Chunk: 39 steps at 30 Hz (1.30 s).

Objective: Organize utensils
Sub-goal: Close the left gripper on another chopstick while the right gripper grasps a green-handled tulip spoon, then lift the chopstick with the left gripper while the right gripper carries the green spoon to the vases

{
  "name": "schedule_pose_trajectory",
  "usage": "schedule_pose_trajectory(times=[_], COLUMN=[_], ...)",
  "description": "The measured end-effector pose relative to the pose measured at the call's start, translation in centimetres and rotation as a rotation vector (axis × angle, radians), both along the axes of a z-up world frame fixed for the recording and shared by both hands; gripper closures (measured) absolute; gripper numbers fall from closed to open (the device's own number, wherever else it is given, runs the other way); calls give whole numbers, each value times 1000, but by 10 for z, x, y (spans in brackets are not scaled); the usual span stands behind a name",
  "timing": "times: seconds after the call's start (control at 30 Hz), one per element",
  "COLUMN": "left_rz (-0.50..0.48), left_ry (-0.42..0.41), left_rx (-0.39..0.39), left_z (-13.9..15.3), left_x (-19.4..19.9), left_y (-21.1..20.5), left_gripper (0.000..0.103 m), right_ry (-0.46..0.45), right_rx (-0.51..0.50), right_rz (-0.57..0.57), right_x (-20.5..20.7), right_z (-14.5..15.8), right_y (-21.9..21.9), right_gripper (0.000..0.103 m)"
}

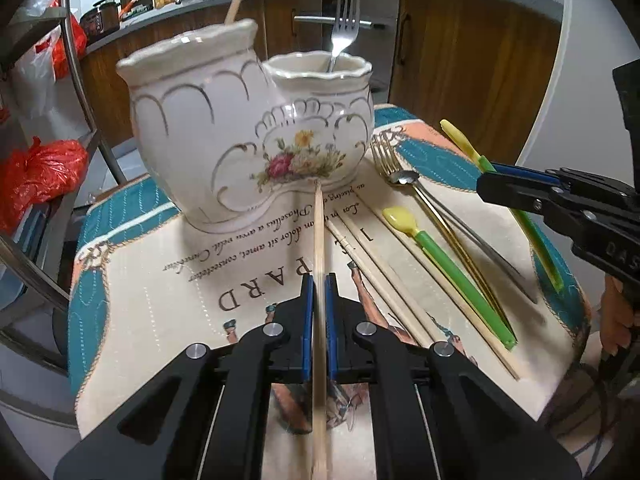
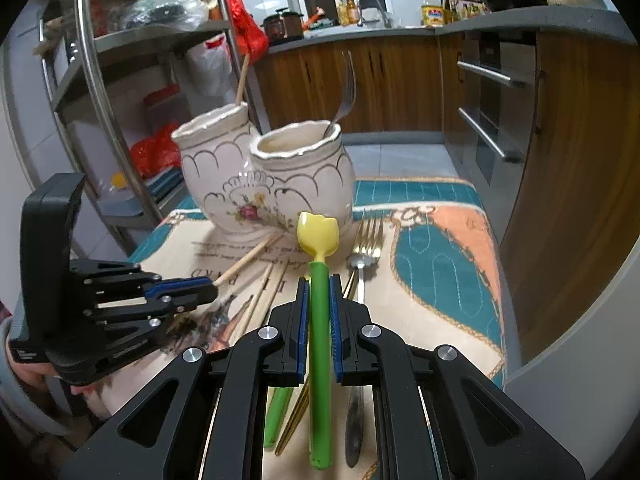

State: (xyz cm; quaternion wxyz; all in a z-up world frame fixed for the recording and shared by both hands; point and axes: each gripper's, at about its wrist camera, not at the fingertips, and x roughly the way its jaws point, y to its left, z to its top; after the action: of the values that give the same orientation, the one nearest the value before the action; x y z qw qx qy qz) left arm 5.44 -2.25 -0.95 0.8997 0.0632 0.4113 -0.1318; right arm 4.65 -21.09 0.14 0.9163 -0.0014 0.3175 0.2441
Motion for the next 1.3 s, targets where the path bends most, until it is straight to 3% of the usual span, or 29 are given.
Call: schedule_pose_trajectory(times=[0.27, 0.57, 0.97, 1.3], left_rz=[-22, 9, 83, 137], left_ry=[-203, -421, -535, -583], left_rx=[-140, -202, -297, -373], left_z=[44, 83, 132, 131], left_x=[-20, -29, 22, 83], left_y=[16, 29, 67, 75], left_gripper=[97, 97, 97, 97], right_ry=[-97, -188, -294, -216], right_rx=[72, 137, 249, 360], right_rz=[-13, -1, -24, -19], right_x=[-5, -8, 38, 110], right_z=[16, 33, 75, 63], right_y=[-9, -5, 5, 34], right_gripper=[92, 92, 92, 92])
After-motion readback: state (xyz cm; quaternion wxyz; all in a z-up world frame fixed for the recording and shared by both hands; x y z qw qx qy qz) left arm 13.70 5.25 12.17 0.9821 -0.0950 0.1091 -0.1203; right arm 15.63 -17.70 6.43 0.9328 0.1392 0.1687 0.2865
